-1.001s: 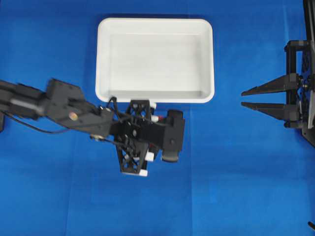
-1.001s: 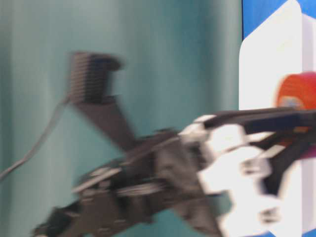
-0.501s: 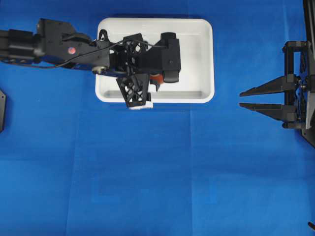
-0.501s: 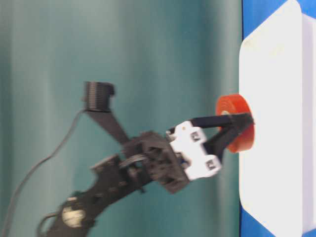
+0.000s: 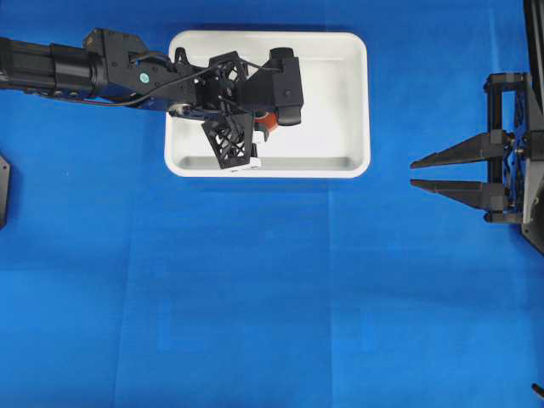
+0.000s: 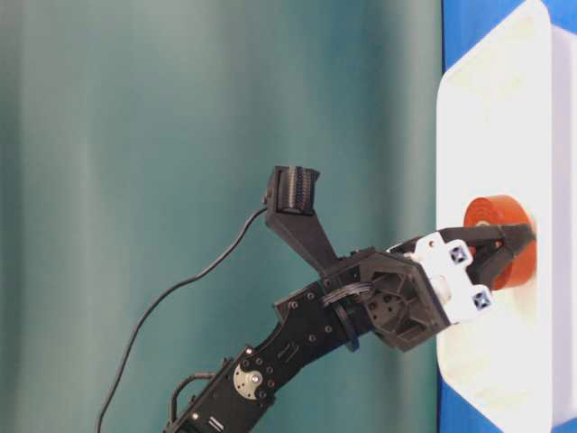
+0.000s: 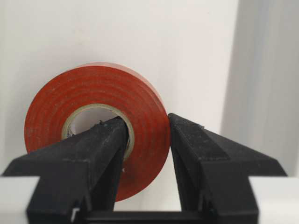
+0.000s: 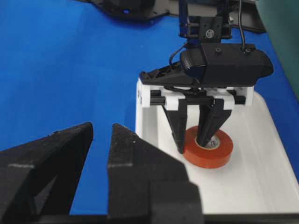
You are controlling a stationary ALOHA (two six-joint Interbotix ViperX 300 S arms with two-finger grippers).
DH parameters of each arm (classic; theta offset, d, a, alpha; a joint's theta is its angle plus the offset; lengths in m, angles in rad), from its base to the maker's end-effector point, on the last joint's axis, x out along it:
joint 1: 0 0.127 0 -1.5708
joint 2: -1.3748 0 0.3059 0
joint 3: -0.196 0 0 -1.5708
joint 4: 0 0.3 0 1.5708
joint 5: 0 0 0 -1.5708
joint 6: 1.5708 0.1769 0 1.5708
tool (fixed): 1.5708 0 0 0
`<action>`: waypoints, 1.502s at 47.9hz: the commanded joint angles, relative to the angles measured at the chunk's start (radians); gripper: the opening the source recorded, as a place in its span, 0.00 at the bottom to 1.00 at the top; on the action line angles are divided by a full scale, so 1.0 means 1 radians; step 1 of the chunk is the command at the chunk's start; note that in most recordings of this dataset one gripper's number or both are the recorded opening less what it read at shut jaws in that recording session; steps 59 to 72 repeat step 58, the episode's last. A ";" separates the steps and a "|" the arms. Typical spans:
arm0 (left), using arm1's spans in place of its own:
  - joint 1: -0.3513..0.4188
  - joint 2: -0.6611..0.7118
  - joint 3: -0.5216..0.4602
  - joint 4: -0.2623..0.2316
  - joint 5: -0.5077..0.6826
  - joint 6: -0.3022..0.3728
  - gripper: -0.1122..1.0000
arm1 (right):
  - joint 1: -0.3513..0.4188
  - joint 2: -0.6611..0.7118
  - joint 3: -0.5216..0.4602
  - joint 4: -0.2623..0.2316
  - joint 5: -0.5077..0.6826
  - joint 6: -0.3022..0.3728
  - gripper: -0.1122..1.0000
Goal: Place one roll of tape in the white case with the left arm.
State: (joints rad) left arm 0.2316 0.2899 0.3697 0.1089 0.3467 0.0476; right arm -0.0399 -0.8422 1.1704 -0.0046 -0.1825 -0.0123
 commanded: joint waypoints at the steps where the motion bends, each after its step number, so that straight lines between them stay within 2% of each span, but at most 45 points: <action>1: 0.000 -0.020 -0.017 -0.002 -0.009 0.002 0.42 | -0.003 0.005 -0.011 0.002 -0.005 0.002 0.00; 7: 0.000 -0.044 -0.008 -0.003 -0.002 0.000 0.75 | -0.003 0.005 -0.011 0.002 -0.006 0.003 0.00; 9: 0.000 -0.061 -0.003 -0.003 0.002 -0.002 0.79 | -0.003 0.005 -0.011 0.002 -0.005 0.003 0.00; 18: -0.006 -0.193 0.038 -0.012 0.017 -0.008 0.68 | -0.003 0.005 -0.012 0.002 -0.006 0.003 0.00; 29: -0.049 -0.405 0.137 -0.020 -0.009 -0.009 0.67 | -0.003 0.002 -0.014 0.002 -0.005 0.003 0.00; 39: -0.097 -0.565 0.281 -0.031 -0.137 -0.012 0.67 | -0.003 -0.009 -0.015 0.002 -0.006 0.005 0.00; 51: -0.137 -0.762 0.482 -0.049 -0.383 -0.015 0.67 | -0.003 -0.014 -0.015 0.002 -0.005 0.005 0.00; 58: -0.144 -0.865 0.555 -0.055 -0.425 -0.025 0.67 | -0.003 -0.014 -0.015 0.002 -0.008 0.005 0.00; 72: -0.144 -0.865 0.555 -0.055 -0.425 -0.025 0.67 | -0.003 -0.014 -0.015 0.002 -0.008 0.005 0.00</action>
